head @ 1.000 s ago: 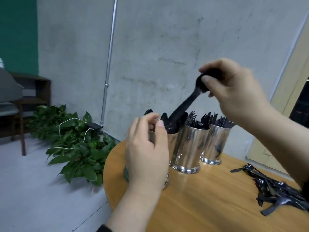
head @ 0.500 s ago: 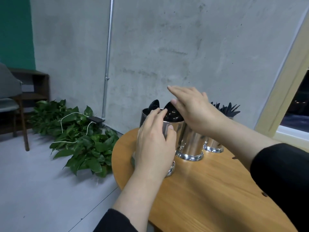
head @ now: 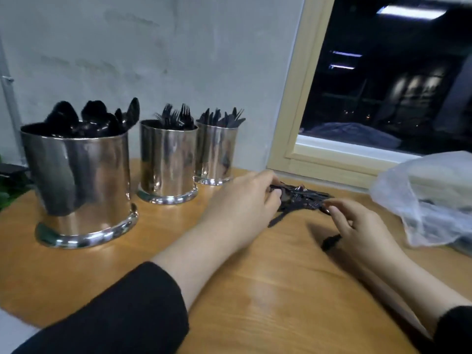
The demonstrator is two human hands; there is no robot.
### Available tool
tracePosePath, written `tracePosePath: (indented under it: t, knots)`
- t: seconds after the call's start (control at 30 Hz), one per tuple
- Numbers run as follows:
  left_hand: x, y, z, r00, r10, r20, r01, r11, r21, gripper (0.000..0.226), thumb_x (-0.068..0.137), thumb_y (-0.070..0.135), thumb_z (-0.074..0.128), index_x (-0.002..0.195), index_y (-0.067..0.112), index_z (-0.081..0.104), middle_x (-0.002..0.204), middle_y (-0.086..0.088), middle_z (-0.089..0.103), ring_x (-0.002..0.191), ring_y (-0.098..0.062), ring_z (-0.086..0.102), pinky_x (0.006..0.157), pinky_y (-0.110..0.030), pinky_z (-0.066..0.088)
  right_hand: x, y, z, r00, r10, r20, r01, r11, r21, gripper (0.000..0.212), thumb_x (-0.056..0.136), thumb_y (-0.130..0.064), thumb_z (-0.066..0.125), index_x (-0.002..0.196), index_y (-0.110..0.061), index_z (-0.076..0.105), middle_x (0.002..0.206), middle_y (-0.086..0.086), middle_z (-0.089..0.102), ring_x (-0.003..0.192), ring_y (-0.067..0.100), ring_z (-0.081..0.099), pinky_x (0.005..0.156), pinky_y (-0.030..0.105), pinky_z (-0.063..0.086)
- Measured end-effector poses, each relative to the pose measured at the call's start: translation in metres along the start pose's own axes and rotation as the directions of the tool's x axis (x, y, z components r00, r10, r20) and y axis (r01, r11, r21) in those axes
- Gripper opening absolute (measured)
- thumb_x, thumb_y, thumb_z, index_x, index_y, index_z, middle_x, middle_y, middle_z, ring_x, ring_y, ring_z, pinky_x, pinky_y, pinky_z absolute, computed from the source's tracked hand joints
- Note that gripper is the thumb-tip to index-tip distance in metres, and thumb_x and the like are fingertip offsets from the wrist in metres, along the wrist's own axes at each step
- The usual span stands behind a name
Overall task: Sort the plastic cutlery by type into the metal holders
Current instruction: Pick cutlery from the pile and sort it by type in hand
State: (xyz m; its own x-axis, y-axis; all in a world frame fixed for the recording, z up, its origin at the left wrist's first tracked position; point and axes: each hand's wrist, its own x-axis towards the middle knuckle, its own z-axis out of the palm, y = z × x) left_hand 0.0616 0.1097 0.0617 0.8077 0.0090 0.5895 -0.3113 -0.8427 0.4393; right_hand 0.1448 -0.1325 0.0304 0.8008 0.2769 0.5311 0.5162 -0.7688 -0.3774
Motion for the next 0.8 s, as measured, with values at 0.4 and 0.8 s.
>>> tracePosePath:
  t: [0.4,0.8]
  knots:
    - [0.068,-0.019,0.12,0.959,-0.014,0.284,-0.085,0.939,0.332,0.037,0.102,0.049,0.05,0.127,0.025,0.062,0.124,0.003,0.056,0.123,-0.022,0.052,0.095,-0.038,0.046,0.015,0.076,0.011,0.972,0.096,0.214,-0.067,0.988,-0.136,0.015,0.095,-0.043,0.061,0.098,-0.031,0.069,0.082,-0.02,0.065,0.082,0.0,0.059,0.074,0.024,0.044]
    - [0.067,-0.029,0.131,0.946,-0.065,0.319,-0.049,0.94,0.338,0.022,0.101,0.042,0.056,0.109,0.027,0.07,0.088,0.01,0.042,0.104,-0.022,0.055,0.08,-0.032,0.041,0.013,0.066,0.005,0.939,0.053,0.339,-0.049,0.999,-0.02,0.015,0.085,-0.047,0.073,0.082,-0.034,0.067,0.09,-0.011,0.059,0.084,0.001,0.054,0.072,0.018,0.038]
